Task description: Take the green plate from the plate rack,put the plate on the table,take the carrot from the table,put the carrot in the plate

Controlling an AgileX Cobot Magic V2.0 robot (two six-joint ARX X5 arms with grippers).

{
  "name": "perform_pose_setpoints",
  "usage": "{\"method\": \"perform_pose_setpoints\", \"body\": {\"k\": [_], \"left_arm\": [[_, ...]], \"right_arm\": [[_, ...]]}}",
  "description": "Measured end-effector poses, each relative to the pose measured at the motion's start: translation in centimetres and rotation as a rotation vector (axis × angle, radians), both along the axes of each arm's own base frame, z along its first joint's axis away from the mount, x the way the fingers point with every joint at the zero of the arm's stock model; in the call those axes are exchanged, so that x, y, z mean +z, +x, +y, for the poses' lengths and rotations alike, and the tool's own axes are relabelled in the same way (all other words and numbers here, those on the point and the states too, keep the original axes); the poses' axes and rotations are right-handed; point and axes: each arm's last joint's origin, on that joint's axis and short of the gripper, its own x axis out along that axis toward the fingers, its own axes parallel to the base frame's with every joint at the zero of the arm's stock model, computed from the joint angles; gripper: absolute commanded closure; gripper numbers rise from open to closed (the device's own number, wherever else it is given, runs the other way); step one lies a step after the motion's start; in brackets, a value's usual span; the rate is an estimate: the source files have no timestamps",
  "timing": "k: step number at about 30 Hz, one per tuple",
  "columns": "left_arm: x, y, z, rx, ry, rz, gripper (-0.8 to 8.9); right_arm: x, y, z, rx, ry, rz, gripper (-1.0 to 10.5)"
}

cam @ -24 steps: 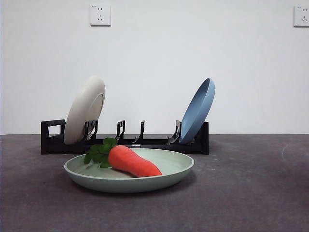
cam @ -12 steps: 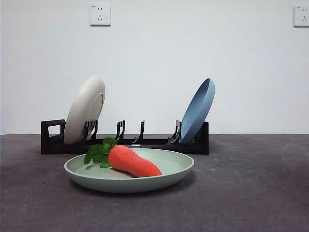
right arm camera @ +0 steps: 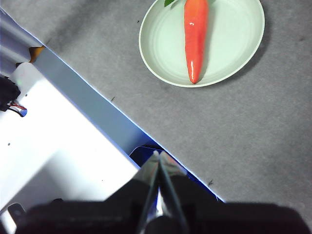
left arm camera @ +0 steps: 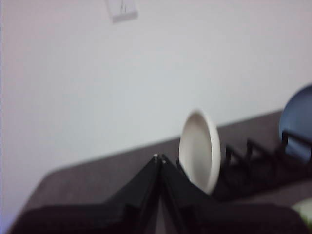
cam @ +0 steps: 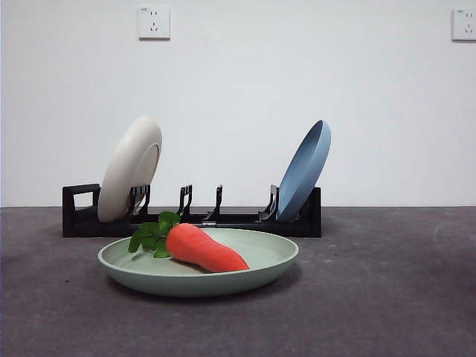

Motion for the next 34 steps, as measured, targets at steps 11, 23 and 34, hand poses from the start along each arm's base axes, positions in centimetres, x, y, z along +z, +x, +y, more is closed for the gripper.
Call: {"method": "perform_pose_setpoints", "body": {"k": [11, 23, 34], "left_arm": [[-8.1, 1.0, 0.2, 0.017, -0.021, 0.154, 8.17], [-10.3, 1.1, 0.1, 0.010, -0.021, 0.273, 8.17], [-11.0, 1.0, 0.1, 0.011, -0.021, 0.347, 8.17]], "right_arm": [[0.0, 0.0, 0.0, 0.000, 0.000, 0.000, 9.4], [0.0, 0.0, 0.0, 0.000, 0.000, 0.000, 9.4], [0.0, 0.0, 0.0, 0.000, 0.000, 0.000, 9.5]]}}
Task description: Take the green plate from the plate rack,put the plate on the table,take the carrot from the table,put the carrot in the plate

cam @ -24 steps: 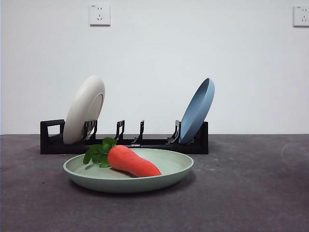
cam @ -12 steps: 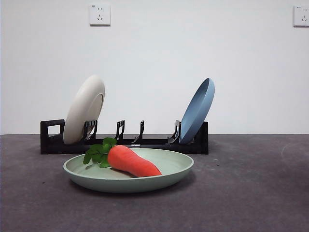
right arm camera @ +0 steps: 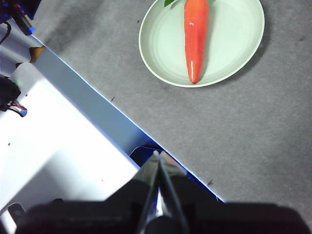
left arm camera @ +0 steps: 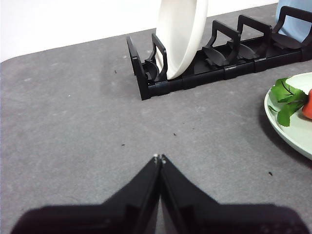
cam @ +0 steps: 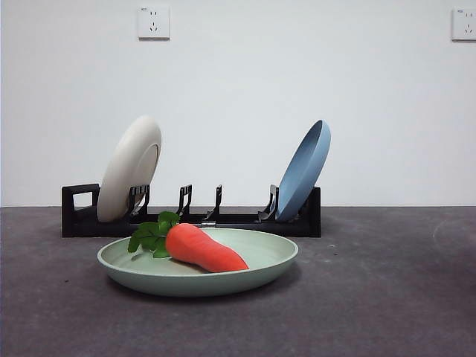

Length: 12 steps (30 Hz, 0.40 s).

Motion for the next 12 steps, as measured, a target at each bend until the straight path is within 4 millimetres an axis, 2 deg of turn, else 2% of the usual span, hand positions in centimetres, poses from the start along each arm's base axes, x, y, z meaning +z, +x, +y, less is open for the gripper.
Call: {"method": "perform_pose_setpoints", "body": {"k": [8, 12], "left_arm": [[0.0, 0.0, 0.0, 0.001, -0.002, 0.000, 8.17], [0.0, 0.0, 0.0, 0.001, -0.002, 0.000, 8.17]], "right_arm": [[0.0, 0.0, 0.0, 0.000, 0.001, -0.001, 9.4], [0.7, -0.1, -1.4, -0.047, 0.009, -0.097, 9.5]]}}
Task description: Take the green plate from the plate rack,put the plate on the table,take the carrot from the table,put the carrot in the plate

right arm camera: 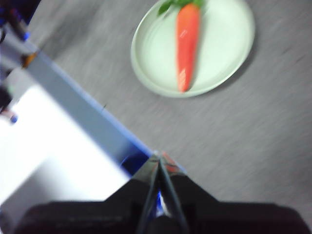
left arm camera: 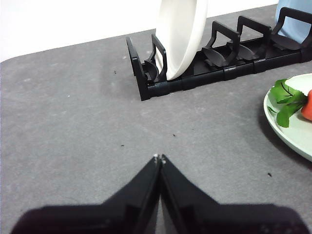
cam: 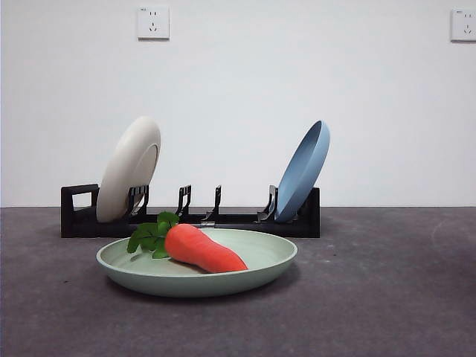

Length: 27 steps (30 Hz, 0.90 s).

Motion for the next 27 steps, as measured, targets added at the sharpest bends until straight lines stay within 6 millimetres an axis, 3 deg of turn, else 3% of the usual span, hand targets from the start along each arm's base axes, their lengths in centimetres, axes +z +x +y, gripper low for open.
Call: {"method": "perform_pose_setpoints", "body": {"k": [4, 7, 12, 19, 23, 27], "left_arm": [[0.0, 0.0, 0.0, 0.000, 0.000, -0.001, 8.17], [0.0, 0.0, 0.0, 0.000, 0.000, -0.001, 8.17], [0.0, 0.0, 0.0, 0.000, 0.000, -0.001, 8.17], [0.0, 0.0, 0.0, 0.000, -0.003, 0.000, 8.17], [0.0, 0.0, 0.0, 0.001, -0.003, 0.000, 8.17], [0.0, 0.0, 0.0, 0.001, -0.003, 0.000, 8.17]], "right_arm": [[1.5, -0.2, -2.4, -0.106, 0.113, -0.161, 9.4], [1.2, -0.6, -4.3, -0.197, 0.167, -0.247, 9.5], [-2.3, -1.3, -7.1, -0.407, 0.149, -0.428, 9.4], [-9.1, -1.4, -7.8, -0.473, 0.208, -0.697, 9.5], [-13.0, -1.0, -7.8, -0.475, 0.216, -0.709, 9.4], [-15.4, -0.9, -7.8, -0.479, 0.209, -0.681, 9.5]]}}
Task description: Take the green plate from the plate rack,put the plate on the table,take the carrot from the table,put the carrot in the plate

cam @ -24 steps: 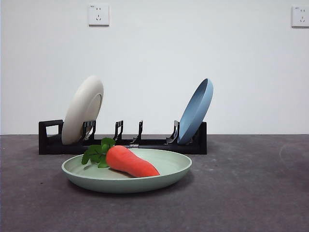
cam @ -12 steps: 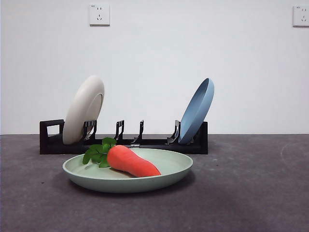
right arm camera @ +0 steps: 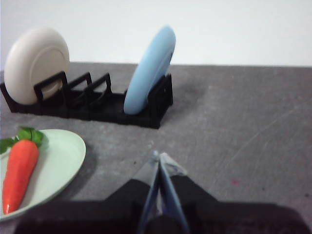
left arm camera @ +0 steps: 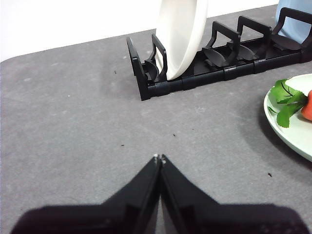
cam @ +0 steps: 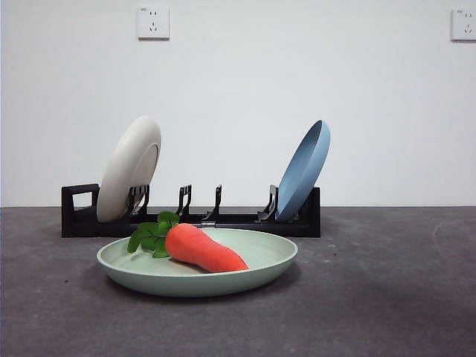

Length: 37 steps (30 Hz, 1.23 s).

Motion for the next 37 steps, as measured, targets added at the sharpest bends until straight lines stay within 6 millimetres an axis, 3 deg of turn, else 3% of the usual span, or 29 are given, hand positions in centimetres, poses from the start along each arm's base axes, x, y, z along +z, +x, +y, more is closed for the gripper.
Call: {"method": "perform_pose_setpoints", "body": {"k": [7, 37], "left_arm": [[0.0, 0.0, 0.0, 0.000, 0.000, 0.000, 8.17], [0.0, 0.0, 0.0, 0.000, 0.000, 0.000, 8.17]], "right_arm": [[-2.5, 0.1, 0.0, -0.002, 0.014, 0.044, 9.4], [-3.0, 0.0, 0.0, -0.010, 0.046, 0.114, 9.4]]}}
